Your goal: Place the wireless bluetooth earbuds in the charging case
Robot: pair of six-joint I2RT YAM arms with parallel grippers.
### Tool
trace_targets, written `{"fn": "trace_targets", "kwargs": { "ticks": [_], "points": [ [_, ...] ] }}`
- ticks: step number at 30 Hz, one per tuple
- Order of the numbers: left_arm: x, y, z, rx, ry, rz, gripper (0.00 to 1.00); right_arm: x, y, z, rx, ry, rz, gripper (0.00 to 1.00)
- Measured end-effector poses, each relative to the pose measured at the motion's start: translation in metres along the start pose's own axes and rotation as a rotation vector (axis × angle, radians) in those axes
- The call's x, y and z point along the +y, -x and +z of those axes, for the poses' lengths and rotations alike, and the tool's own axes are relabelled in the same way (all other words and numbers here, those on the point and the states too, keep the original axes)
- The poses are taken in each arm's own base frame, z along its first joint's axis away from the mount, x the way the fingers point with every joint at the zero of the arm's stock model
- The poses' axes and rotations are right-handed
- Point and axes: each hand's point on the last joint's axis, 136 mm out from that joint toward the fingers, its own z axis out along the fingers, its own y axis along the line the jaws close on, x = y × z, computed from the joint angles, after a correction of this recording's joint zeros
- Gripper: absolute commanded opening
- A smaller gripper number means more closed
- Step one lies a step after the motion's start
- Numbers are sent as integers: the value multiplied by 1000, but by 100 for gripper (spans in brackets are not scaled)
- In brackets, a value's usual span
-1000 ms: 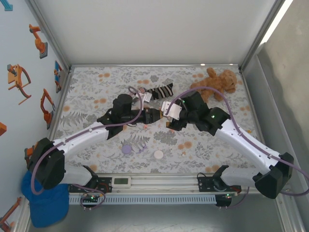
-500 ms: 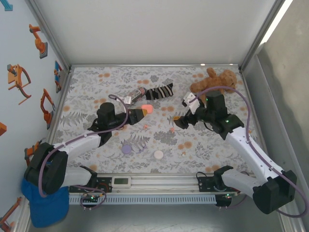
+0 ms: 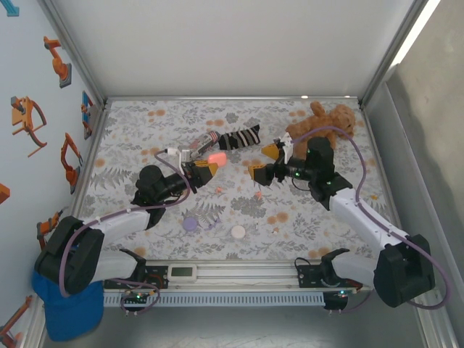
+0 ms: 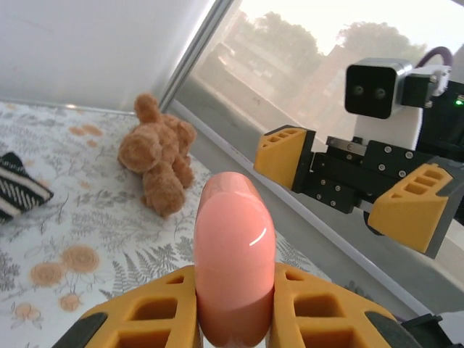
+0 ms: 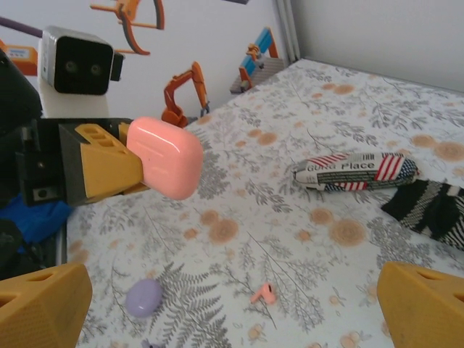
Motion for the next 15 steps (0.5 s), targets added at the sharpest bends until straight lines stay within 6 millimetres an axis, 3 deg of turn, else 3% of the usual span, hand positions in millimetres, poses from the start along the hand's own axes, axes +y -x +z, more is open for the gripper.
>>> {"fn": "trace_targets", "kwargs": {
  "ticks": [6,15],
  "points": [
    [-17,10,1,-41,-65,127,0,17,13,2,-45,74,-17,98],
    [-37,3,10,-60,-169,251,0,33,5,15,-18,137,-16,94]
  ]
}}
